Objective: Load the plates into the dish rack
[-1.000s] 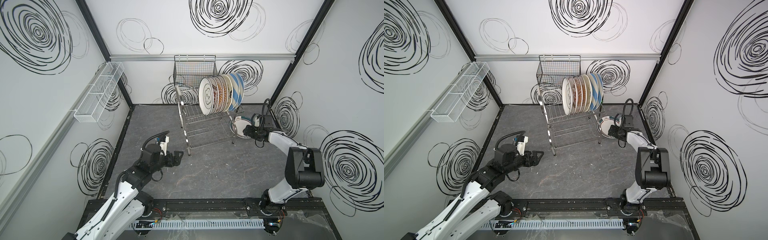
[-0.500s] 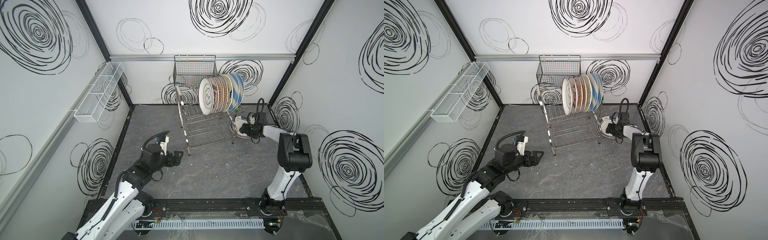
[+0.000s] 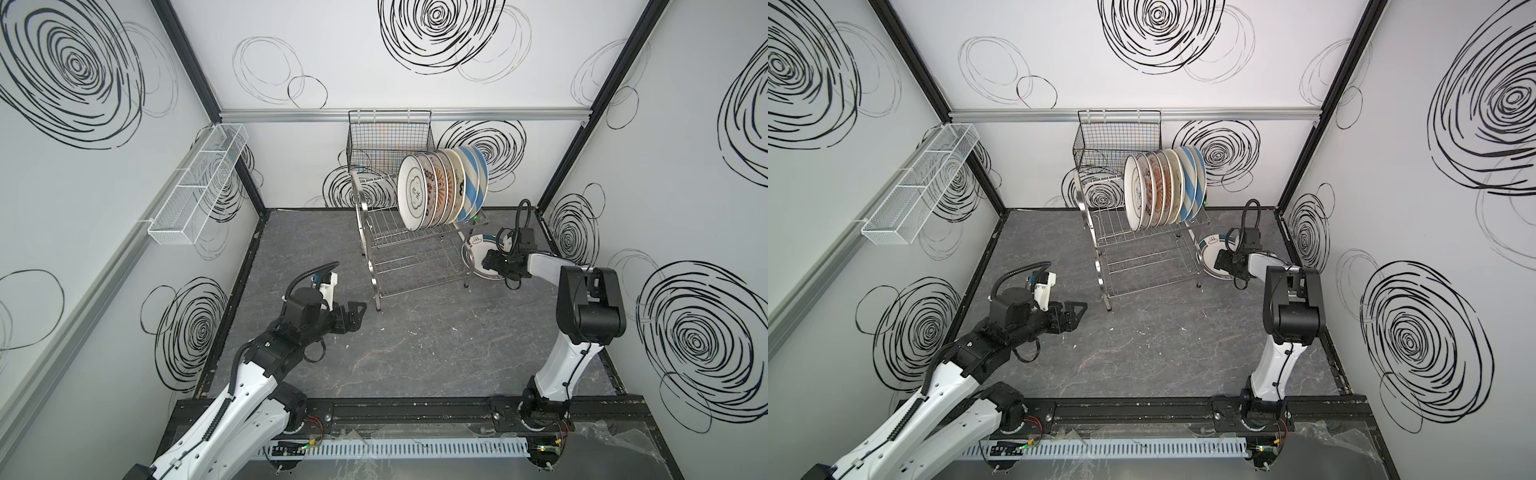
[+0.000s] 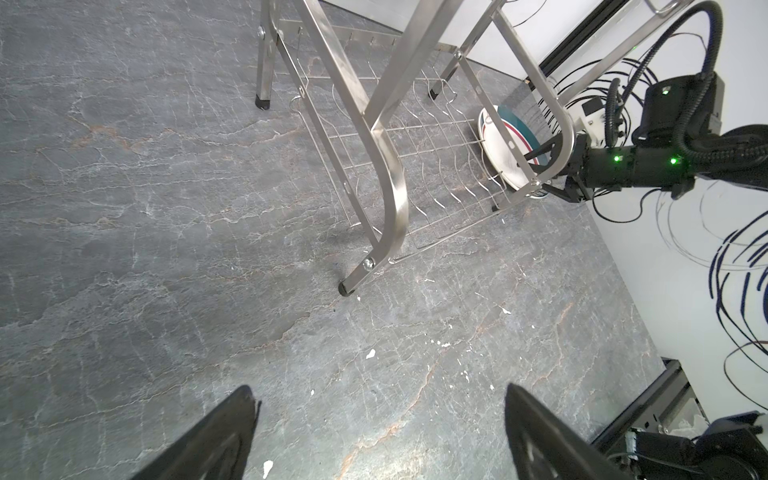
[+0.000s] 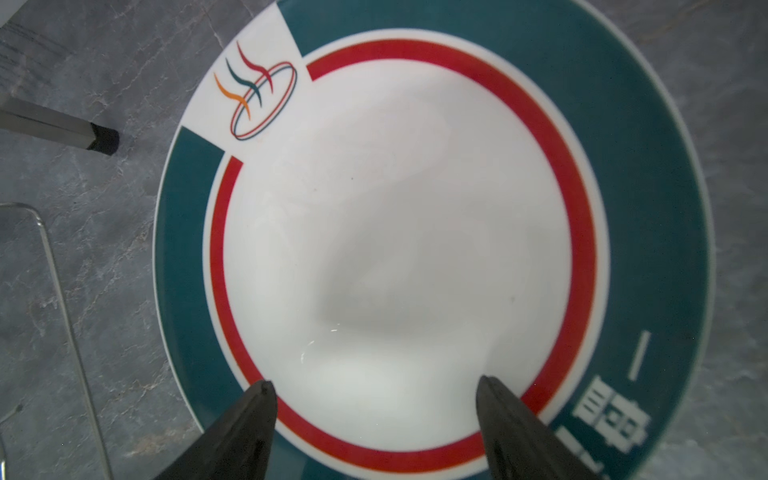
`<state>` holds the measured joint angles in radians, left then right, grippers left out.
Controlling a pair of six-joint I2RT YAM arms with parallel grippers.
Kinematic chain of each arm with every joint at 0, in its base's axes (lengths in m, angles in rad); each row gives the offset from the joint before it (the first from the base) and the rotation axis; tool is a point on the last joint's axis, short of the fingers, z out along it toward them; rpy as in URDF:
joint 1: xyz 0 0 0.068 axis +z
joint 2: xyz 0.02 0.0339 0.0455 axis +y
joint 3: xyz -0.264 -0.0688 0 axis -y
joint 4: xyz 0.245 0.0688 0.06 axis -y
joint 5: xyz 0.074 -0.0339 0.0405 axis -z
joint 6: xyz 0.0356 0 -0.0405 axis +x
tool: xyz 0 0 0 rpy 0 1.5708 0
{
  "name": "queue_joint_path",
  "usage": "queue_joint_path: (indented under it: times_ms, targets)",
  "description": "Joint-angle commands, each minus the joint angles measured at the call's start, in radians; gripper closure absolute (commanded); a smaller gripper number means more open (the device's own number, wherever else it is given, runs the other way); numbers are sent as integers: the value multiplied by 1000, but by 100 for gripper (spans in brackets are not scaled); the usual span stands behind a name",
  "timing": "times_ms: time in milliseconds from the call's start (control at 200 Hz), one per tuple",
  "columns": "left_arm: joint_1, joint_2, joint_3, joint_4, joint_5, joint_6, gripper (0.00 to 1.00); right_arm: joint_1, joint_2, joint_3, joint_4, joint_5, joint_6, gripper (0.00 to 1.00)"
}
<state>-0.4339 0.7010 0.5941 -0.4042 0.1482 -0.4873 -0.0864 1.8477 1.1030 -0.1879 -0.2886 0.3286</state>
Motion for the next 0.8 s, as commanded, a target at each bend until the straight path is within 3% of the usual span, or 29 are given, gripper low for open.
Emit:
queue_joint_path:
  times_ms: [0,235,540,795]
  targets:
    - [-5,-6,-6,24,4,-4,4,-22,-57,-70,-40,34,4,19]
    - [-6,-6,-6,28,20,0,4,-33,-188,-219,-38,8,43,18]
    - [-13,-12,-6,29,42,5,4,-15,-463,-498,-1,-37,128,17]
    - [-25,-21,2,19,43,1,4,91,-598,-630,2,-40,199,16]
